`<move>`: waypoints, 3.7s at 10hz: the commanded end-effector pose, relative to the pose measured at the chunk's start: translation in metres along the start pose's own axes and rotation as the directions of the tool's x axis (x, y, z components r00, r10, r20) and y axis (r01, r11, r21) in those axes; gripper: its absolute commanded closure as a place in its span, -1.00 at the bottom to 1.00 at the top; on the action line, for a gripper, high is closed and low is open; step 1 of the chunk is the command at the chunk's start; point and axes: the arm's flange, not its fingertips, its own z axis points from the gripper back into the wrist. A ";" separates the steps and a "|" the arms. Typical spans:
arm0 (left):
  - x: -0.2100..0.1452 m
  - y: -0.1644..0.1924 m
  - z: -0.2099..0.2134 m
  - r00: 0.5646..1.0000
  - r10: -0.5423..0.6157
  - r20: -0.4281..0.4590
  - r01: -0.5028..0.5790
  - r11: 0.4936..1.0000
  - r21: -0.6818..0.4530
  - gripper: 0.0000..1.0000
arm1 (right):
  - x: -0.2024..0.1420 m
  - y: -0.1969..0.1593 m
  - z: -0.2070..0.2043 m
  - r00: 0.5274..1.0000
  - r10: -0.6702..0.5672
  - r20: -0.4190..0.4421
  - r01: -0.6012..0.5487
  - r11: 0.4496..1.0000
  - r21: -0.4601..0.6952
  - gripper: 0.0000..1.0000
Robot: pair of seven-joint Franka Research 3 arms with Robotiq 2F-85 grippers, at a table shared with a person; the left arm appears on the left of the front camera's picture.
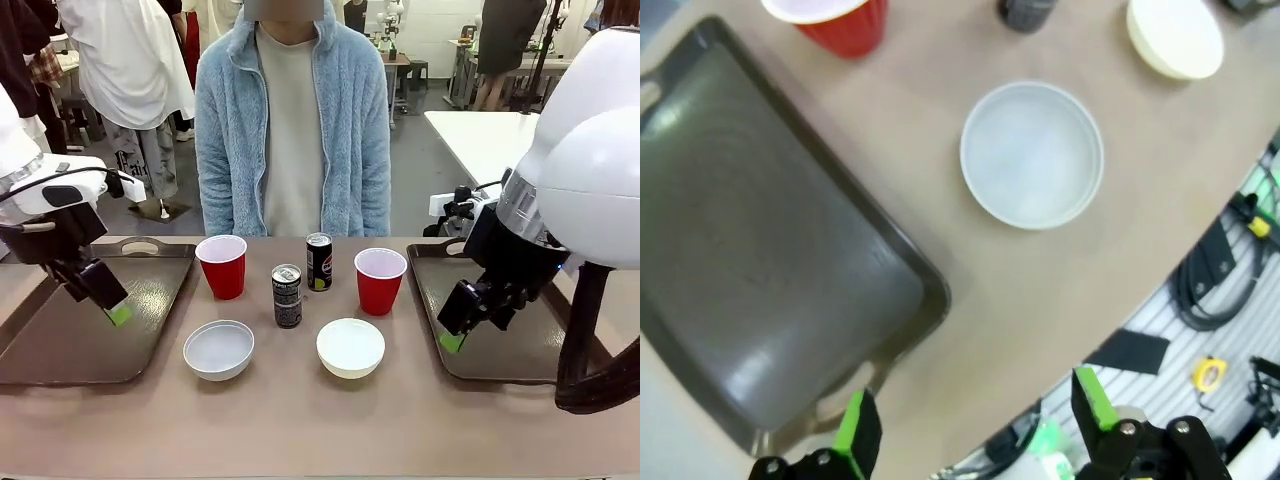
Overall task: Prepare tableware on both trays.
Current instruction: Pick up a Picnic Bowl from the table and place it on a Handle tray.
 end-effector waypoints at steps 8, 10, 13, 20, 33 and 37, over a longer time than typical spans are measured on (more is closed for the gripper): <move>-0.078 0.140 -0.008 0.876 0.448 0.179 -0.120 0.562 -0.819 -1.00 | -0.111 -0.171 -0.022 0.757 -0.642 0.123 0.188 0.393 0.900 -1.00; -0.110 0.167 -0.008 0.825 0.541 0.163 -0.181 0.526 -0.831 -1.00 | -0.161 -0.175 -0.007 0.774 -0.619 0.135 0.186 0.425 0.886 -1.00; -0.151 0.192 -0.004 0.751 0.648 0.127 -0.298 0.504 -0.811 -1.00 | -0.195 -0.181 -0.004 0.845 -0.521 0.118 0.194 0.505 0.841 -1.00; -0.181 0.213 0.003 0.718 0.681 0.143 -0.350 0.531 -0.772 -1.00 | -0.199 -0.230 0.038 0.858 -0.506 0.091 0.216 0.515 0.829 -1.00; -0.181 0.213 0.003 0.718 0.681 0.143 -0.350 0.531 -0.772 -1.00 | -0.199 -0.230 0.038 0.858 -0.506 0.091 0.216 0.515 0.829 -1.00; -0.181 0.213 0.003 0.718 0.681 0.143 -0.350 0.531 -0.772 -1.00 | -0.129 -0.207 0.052 0.844 -0.535 -0.036 0.411 0.602 0.684 -1.00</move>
